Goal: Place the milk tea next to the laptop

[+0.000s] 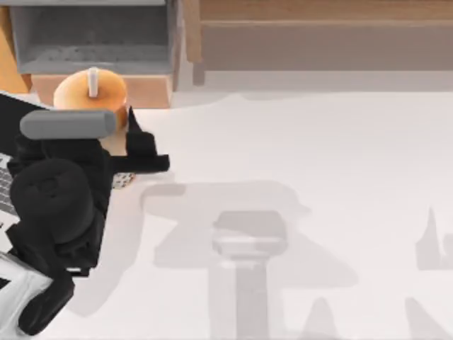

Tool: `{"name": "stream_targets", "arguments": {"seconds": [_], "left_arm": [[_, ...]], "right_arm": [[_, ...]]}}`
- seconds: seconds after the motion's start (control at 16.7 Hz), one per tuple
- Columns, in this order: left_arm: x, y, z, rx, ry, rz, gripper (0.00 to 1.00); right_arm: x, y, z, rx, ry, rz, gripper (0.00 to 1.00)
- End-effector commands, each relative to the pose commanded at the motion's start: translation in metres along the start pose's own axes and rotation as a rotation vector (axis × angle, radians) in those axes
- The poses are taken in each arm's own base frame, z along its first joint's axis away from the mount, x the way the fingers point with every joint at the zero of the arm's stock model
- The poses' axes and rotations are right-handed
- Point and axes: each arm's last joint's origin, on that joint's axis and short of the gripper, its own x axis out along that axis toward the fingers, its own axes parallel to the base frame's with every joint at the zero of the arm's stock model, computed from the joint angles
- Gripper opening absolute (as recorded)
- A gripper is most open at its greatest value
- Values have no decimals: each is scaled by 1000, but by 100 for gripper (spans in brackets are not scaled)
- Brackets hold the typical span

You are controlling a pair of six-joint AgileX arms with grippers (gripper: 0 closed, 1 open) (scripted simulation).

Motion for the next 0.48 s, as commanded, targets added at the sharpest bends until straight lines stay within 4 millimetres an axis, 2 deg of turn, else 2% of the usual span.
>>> {"name": "stream_targets", "arguments": {"seconds": [0.24,0.48], "left_arm": [[-14,7,-6,17,24,1,0],[-17,9,-7,20,29,1,0]], "right_arm": [[0,0,0,0,0,0,100],[0,0,0,0,0,0,100]]}}
